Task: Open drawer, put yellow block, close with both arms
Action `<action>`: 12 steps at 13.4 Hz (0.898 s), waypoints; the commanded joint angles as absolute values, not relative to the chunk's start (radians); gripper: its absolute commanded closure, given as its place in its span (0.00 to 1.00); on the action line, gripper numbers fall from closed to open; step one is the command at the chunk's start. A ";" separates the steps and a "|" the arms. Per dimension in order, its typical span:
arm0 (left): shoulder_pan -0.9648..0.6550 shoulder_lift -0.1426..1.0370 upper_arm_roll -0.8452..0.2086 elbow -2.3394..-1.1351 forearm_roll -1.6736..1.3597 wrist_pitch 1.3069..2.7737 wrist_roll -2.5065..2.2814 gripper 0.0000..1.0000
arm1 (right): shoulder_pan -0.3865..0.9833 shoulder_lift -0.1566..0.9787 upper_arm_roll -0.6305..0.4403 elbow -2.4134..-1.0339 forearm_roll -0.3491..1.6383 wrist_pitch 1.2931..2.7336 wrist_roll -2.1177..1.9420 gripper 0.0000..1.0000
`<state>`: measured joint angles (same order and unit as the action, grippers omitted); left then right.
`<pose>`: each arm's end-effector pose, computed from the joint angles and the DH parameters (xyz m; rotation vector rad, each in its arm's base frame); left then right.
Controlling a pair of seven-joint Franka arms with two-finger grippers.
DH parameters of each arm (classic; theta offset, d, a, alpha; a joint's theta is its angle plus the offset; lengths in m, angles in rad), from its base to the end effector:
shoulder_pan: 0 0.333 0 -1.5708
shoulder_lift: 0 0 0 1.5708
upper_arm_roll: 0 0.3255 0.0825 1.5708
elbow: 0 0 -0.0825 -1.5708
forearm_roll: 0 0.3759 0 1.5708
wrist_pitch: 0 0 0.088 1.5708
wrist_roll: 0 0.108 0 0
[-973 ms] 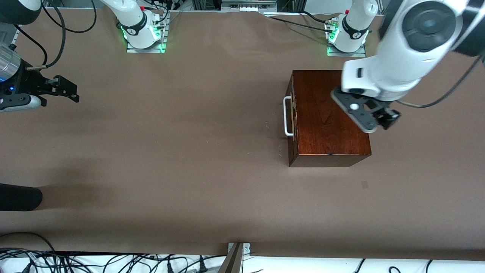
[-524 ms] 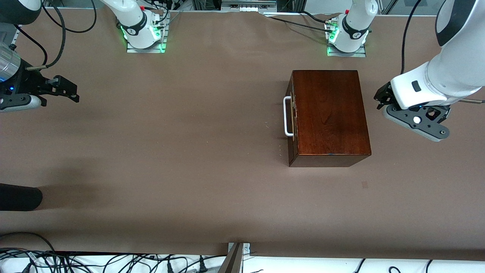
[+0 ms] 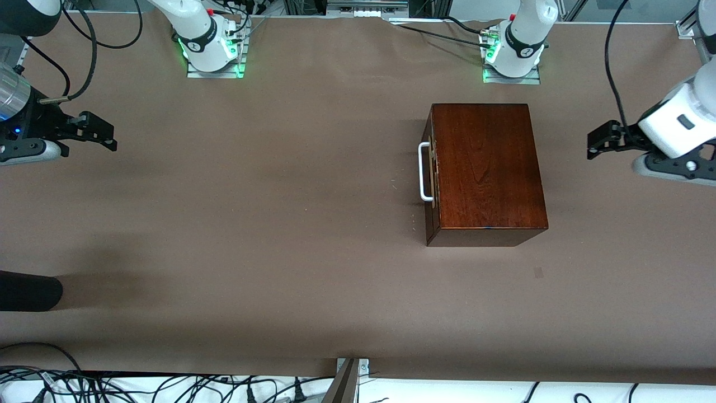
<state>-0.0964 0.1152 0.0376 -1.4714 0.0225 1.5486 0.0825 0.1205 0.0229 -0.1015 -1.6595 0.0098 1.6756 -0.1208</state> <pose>0.5794 -0.0330 0.6122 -3.1069 0.2200 0.0595 0.5598 0.0122 0.5881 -3.1263 -0.2173 0.0099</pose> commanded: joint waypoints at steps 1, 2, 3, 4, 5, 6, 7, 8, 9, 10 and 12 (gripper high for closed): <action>-0.120 0.038 0.048 -1.572 0.015 1.615 0.057 0.00 | 0.112 0.028 -0.095 -1.641 0.017 1.660 -0.110 0.00; -0.118 0.046 0.046 -1.554 0.014 1.588 0.055 0.00 | 0.112 0.028 -0.095 -1.641 0.017 1.660 -0.110 0.00; -0.118 0.048 0.045 -1.552 0.015 1.580 0.049 0.00 | 0.112 0.028 -0.095 -1.641 0.017 1.660 -0.110 0.00; -0.118 0.046 0.040 -1.554 0.015 1.577 0.032 0.00 | 0.112 0.028 -0.095 -1.641 0.017 1.660 -0.110 0.00; -0.118 0.048 0.040 -1.554 0.015 1.577 0.016 0.00 | 0.112 0.029 -0.095 -1.641 0.017 1.660 -0.110 0.00; -0.118 0.052 0.041 -1.552 0.015 1.580 0.006 0.00 | 0.112 0.028 -0.095 -1.641 0.017 1.660 -0.110 0.00; -0.117 0.054 0.041 -1.552 0.015 1.580 0.005 0.00 | 0.112 0.028 -0.095 -1.641 0.017 1.660 -0.110 0.00; -0.118 0.054 0.041 -1.551 0.015 1.582 0.005 0.00 | 0.112 0.028 -0.095 -1.641 0.017 1.660 -0.110 0.00; -0.118 0.055 0.041 -1.549 0.015 1.582 0.005 0.00 | 0.112 0.028 -0.095 -1.641 0.017 1.660 -0.110 0.00; -0.118 0.057 0.041 -1.546 0.015 1.582 0.005 0.00 | 0.112 0.028 -0.095 -1.641 0.017 1.658 -0.110 0.00; -0.118 0.058 0.041 -1.545 0.015 1.580 0.005 0.00 | 0.112 0.028 -0.095 -1.641 0.017 1.658 -0.110 0.00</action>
